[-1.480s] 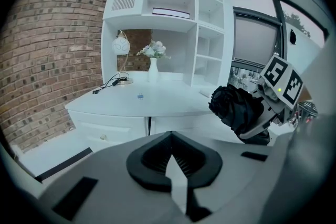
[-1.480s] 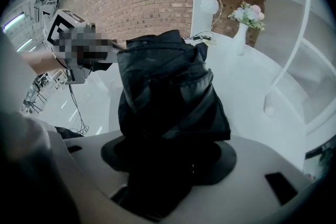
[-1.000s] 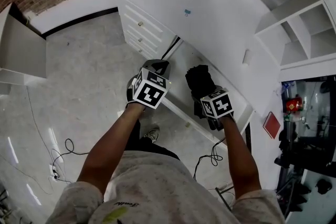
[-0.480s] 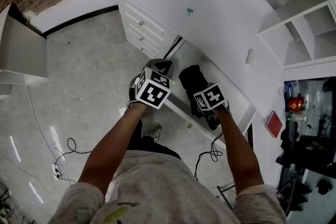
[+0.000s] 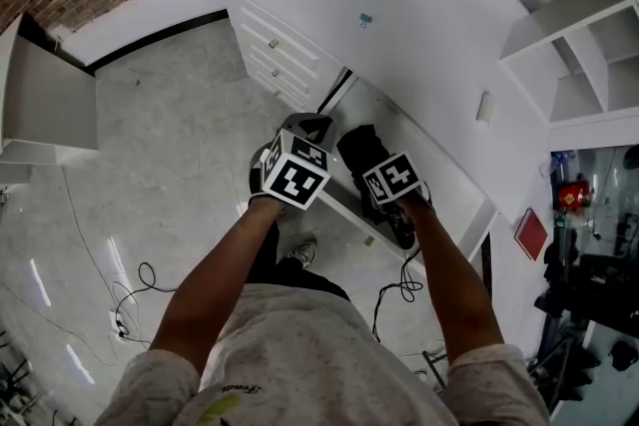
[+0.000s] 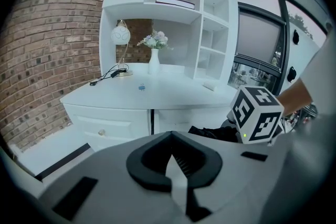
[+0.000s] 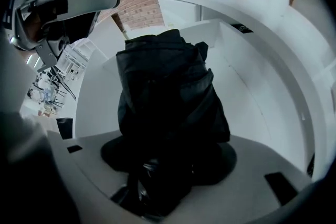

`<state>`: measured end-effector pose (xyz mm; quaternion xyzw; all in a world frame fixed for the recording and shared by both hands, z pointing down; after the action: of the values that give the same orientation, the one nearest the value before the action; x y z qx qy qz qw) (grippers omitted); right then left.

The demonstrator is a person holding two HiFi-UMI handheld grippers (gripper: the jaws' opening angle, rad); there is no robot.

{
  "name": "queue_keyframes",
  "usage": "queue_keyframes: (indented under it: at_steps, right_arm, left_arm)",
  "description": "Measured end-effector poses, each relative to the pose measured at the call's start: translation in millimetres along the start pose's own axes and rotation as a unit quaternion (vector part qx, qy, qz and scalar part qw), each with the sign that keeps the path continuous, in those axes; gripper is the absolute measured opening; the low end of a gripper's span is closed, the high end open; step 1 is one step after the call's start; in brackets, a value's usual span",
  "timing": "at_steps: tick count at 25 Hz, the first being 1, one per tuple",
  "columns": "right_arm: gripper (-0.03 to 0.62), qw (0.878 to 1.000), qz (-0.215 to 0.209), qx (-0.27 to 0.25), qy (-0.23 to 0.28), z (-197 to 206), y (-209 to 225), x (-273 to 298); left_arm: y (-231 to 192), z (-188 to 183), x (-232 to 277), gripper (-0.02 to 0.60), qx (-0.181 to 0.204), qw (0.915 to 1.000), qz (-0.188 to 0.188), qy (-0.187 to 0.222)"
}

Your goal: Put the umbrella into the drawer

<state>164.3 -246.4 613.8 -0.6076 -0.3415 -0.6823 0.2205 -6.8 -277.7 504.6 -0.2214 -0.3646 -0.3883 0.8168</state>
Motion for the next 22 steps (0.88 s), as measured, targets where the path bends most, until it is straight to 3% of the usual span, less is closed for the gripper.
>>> queue_keyframes:
  at_steps: [22]
  right_arm:
    - [0.258, 0.999, -0.029, 0.037, -0.02, 6, 15, 32]
  left_arm:
    - [16, -8, 13, -0.003, 0.051, 0.9977, 0.005, -0.044]
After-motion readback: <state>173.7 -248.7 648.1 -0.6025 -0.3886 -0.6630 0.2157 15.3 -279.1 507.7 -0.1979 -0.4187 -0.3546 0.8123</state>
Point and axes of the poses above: the fingertips, and each gripper's own axes: x forward along the fingers, y to its right, z out of its underside, the point moved 8 cm from there along -x, backward along the fingers, and after that the axes turned 10 degrees about -y, right-handed, at the moved point
